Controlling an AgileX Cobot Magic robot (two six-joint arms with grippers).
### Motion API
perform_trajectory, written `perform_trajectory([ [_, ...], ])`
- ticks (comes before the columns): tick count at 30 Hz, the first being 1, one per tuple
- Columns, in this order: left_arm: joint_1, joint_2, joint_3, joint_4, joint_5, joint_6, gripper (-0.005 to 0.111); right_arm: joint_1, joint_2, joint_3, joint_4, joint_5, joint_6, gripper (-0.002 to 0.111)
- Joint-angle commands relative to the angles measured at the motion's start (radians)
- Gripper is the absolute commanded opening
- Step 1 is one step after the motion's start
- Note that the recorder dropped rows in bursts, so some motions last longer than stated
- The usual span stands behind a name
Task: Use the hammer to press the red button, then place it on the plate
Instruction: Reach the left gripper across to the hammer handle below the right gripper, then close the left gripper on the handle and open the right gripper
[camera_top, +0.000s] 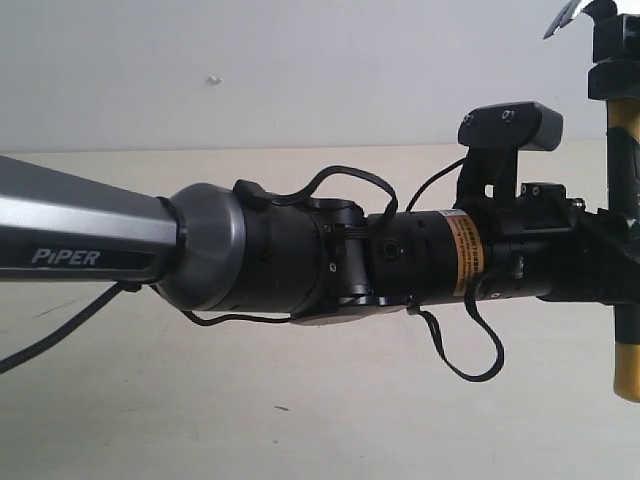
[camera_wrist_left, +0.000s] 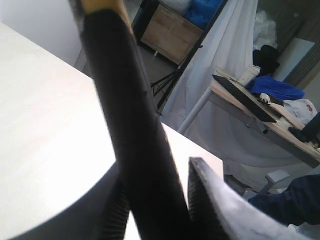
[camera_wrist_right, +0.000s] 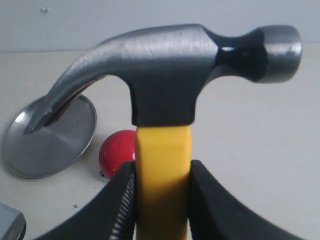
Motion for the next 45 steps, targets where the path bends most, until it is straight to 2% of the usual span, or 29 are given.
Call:
perform_trajectory([
  [1, -0.002, -0.006, -0.006, 0.012, -0.016, 0.015, 0.000, 0.003, -0.009, -0.006, 0.012, -0.024, -0.004, 0.003],
  [5, 0.002, -0.006, -0.006, 0.012, -0.013, 0.015, 0.000, 0.003, -0.009, -0.006, 0.012, 0.006, 0.001, 0.018],
  [11, 0.041, -0.010, -0.006, 0.039, -0.012, -0.049, 0.000, 0.003, -0.012, -0.006, 0.012, 0.055, 0.002, 0.055],
  [15, 0.081, -0.030, -0.006, 0.118, 0.026, -0.114, 0.000, 0.003, -0.030, -0.006, 0.012, 0.083, 0.000, 0.062],
  [24, 0.160, -0.098, -0.006, 0.196, 0.133, -0.173, 0.000, 0.003, -0.142, -0.004, 0.012, 0.129, 0.000, 0.062],
  [33, 0.208, -0.247, 0.088, 0.269, 0.427, -0.126, 0.000, 0.003, -0.258, 0.087, 0.049, 0.074, 0.000, 0.059],
  [37, 0.230, -0.349, 0.198, 0.269, 0.476, -0.061, 0.000, 0.003, -0.321, 0.169, 0.137, -0.014, -0.052, 0.045],
  [39, 0.233, -0.410, 0.262, 0.269, 0.481, -0.032, 0.000, 0.003, -0.358, 0.223, 0.203, -0.083, -0.127, 0.033],
  [45, 0.233, -0.563, 0.408, 0.269, 0.495, 0.056, 0.000, 0.003, -0.452, 0.424, 0.534, -0.331, -0.494, 0.004],
])
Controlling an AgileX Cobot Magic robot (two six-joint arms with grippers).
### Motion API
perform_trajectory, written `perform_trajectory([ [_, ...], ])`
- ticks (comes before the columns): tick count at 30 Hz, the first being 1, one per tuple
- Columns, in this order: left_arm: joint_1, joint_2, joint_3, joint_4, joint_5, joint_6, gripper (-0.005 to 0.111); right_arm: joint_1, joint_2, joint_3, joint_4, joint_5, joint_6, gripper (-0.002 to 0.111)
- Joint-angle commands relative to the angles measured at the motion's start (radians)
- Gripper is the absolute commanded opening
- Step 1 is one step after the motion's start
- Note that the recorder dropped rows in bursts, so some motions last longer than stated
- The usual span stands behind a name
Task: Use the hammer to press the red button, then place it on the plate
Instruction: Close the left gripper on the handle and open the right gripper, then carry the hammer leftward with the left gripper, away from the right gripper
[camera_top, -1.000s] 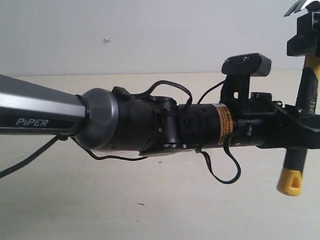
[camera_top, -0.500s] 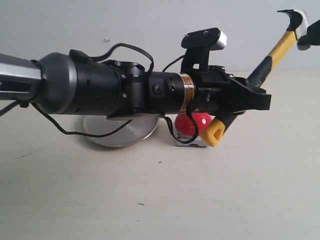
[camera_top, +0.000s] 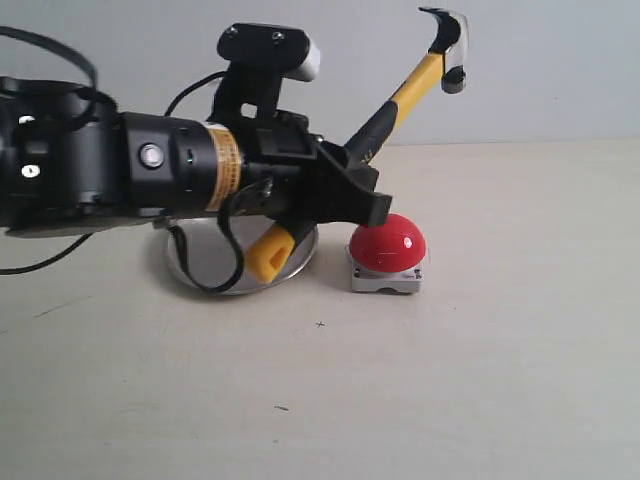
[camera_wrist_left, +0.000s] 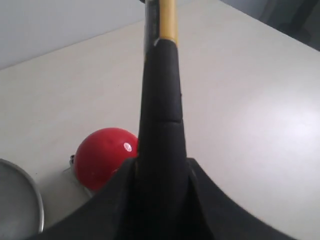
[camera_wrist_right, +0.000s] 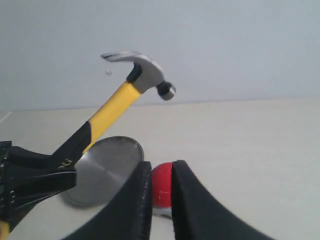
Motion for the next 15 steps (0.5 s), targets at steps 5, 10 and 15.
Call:
perform_trajectory([
  [5, -0.002, -0.179, 0.151, -0.008, -0.053, 0.108, 0.000, 0.003, -0.097, 0.270, 0.493, -0.353, -0.578, 0.000],
  [10, -0.002, -0.193, 0.188, -0.007, -0.053, 0.134, 0.000, 0.003, -0.165, 0.319, 0.543, -0.392, -0.665, 0.000],
  [15, -0.002, -0.193, 0.208, -0.007, -0.056, 0.155, 0.000, 0.003, -0.281, 0.350, 0.546, -0.364, -0.693, 0.000],
])
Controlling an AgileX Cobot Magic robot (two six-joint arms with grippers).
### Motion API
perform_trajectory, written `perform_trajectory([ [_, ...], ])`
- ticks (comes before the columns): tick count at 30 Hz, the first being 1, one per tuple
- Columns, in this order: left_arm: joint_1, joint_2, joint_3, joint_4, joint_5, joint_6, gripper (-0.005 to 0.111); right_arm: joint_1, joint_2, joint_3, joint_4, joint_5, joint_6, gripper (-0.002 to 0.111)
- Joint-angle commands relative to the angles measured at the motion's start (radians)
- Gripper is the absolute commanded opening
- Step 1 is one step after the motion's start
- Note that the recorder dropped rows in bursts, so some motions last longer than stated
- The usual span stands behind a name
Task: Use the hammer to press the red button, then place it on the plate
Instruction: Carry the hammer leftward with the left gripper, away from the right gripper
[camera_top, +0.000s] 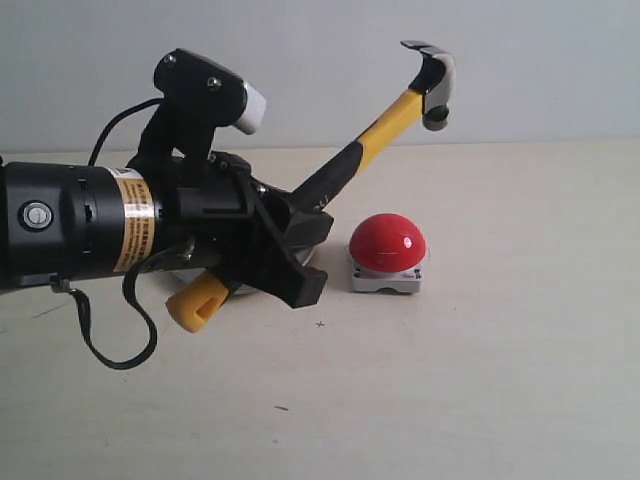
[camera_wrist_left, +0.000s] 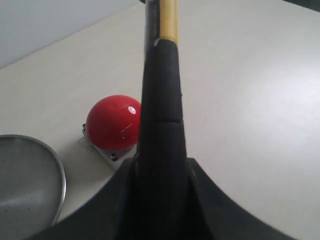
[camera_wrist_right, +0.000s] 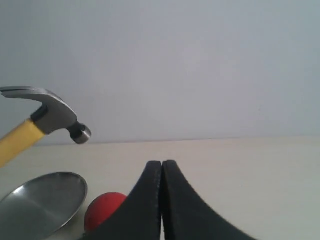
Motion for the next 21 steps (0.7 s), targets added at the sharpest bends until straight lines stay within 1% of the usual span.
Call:
perform_trajectory([
  [1, -0.002, -0.022, 0.005, -0.007, -0.049, 0.019, 0.000, 0.003, -0.108, 0.032, 0.009, 0.013, -0.036, 0.000],
  [4, -0.002, -0.022, 0.009, -0.007, -0.051, 0.025, 0.000, 0.003, -0.199, 0.061, 0.012, 0.029, -0.036, 0.000],
  [8, -0.002, -0.022, 0.010, -0.007, -0.051, 0.026, 0.000, 0.003, -0.324, 0.109, 0.062, 0.059, -0.036, 0.000],
  [12, -0.002, -0.022, 0.010, -0.007, -0.051, 0.026, 0.000, 0.003, -0.405, 0.170, 0.062, 0.077, -0.029, 0.000],
  [16, -0.002, -0.022, 0.010, -0.007, -0.051, 0.026, 0.000, 0.003, -0.428, 0.227, 0.062, 0.081, -0.009, 0.000],
  [21, -0.002, -0.022, 0.027, -0.007, -0.049, 0.026, 0.000, 0.003, -0.428, 0.311, 0.062, 0.059, 0.090, 0.000],
])
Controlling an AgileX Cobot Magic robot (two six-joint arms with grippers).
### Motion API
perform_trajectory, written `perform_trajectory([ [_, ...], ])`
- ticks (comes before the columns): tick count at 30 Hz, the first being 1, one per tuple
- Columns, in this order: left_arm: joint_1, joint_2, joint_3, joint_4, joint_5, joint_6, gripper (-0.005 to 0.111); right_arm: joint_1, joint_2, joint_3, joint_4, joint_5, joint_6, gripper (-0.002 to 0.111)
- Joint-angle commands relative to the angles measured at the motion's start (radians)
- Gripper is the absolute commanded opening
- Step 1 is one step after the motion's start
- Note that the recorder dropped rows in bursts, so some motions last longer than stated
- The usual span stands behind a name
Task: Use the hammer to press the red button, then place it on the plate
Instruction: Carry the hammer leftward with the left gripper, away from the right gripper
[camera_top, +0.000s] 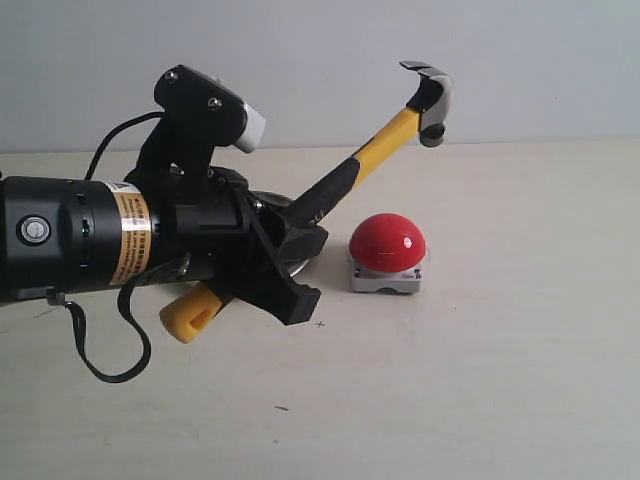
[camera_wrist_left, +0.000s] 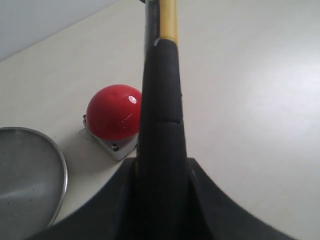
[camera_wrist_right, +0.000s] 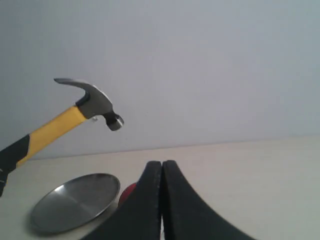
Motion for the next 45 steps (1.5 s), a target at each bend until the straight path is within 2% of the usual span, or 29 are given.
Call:
perform_trajectory([
  [1, -0.002, -0.022, 0.011, -0.007, -0.044, 0.003, 0.000, 0.003, -0.007, 0.063, 0.000, -0.019, 0.086, 0.000],
  [7, -0.002, -0.022, 0.023, -0.007, -0.036, 0.019, 0.000, 0.003, -0.007, 0.063, -0.053, -0.018, 0.139, 0.000],
  [16, -0.002, -0.016, 0.023, -0.007, -0.026, 0.019, 0.000, 0.003, -0.007, 0.063, -0.451, 0.084, 0.139, 0.000],
  [24, 0.001, 0.036, 0.016, -0.050, -0.025, 0.021, 0.000, 0.003, -0.007, 0.063, -0.396, 0.104, 0.169, 0.000],
  [28, 0.068, 0.093, -0.027, -0.112, -0.037, 0.021, 0.000, 0.003, -0.007, 0.063, -0.396, 0.104, 0.169, 0.000],
  [32, 0.086, 0.133, -0.032, -0.123, -0.051, 0.021, 0.000, 0.003, -0.007, 0.063, -0.396, 0.104, 0.169, 0.000],
  [34, 0.088, 0.168, -0.032, -0.123, -0.074, 0.021, 0.000, 0.003, -0.007, 0.063, -0.396, 0.104, 0.169, 0.000],
  [36, 0.088, 0.203, -0.032, -0.132, -0.155, 0.021, 0.000, 0.003, -0.007, 0.063, -0.396, 0.104, 0.169, 0.000],
  [37, 0.088, 0.205, -0.032, -0.132, -0.180, 0.023, 0.000, 0.003, -0.007, 0.063, -0.396, 0.104, 0.169, 0.000],
  [42, 0.088, 0.090, -0.065, -0.130, -0.135, 0.026, 0.000, 0.003, -0.007, 0.063, -0.396, 0.104, 0.169, 0.000],
  [45, 0.088, 0.084, -0.065, -0.130, -0.128, 0.026, 0.000, 0.003, -0.007, 0.063, -0.396, 0.104, 0.169, 0.000],
])
